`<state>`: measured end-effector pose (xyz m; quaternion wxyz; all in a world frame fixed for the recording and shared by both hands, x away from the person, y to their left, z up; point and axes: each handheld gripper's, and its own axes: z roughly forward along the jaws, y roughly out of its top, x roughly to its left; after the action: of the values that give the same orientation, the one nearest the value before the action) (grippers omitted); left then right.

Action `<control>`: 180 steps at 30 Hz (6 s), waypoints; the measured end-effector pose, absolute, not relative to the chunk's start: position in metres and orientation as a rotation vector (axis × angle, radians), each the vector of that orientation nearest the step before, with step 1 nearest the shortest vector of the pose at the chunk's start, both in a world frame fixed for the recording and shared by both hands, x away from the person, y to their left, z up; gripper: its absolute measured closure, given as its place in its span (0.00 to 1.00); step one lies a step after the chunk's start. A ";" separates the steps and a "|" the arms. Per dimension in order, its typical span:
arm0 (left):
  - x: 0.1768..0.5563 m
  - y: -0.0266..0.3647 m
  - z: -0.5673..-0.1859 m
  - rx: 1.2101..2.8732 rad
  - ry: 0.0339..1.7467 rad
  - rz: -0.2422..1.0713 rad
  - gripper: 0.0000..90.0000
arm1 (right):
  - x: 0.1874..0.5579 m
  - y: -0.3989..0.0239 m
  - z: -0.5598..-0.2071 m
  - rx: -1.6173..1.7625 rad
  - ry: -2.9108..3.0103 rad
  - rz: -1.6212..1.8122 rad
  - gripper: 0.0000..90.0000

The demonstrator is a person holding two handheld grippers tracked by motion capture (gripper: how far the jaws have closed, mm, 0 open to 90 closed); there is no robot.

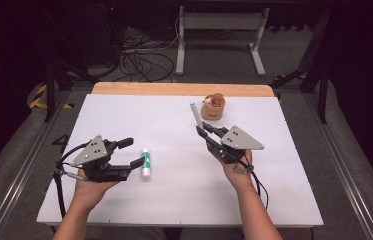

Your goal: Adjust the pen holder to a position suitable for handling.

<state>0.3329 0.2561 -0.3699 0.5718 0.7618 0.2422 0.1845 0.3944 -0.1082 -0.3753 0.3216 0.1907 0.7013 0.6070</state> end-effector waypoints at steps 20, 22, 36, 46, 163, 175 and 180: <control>0.332 0.257 -0.370 1.781 0.561 0.442 0.31 | 0.431 -0.129 -0.356 0.646 1.707 1.581 0.87; 0.332 0.257 -0.370 1.780 0.559 0.442 0.31 | 0.437 -0.131 -0.356 0.666 1.702 1.564 0.87; 0.333 0.258 -0.371 1.782 0.554 0.441 0.30 | 0.475 -0.136 -0.366 0.736 1.637 1.544 0.87; 0.334 0.256 -0.374 1.787 0.552 0.433 0.30 | 0.500 -0.137 -0.380 0.786 1.597 1.557 0.87; 0.334 0.231 -0.384 1.806 0.729 0.529 0.19 | 0.423 -0.145 -0.388 0.835 1.680 1.607 0.11; 0.329 0.224 -0.390 1.830 0.804 0.579 0.17 | 0.399 -0.146 -0.388 0.808 1.709 1.637 0.05; 0.327 0.220 -0.393 1.856 0.857 0.610 0.17 | 0.391 -0.145 -0.386 0.799 1.709 1.640 0.04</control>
<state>0.3267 0.2196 -0.3934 0.4829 0.7619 0.3518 0.2502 0.3914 -0.1448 -0.3861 0.3152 0.3034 0.6488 0.6227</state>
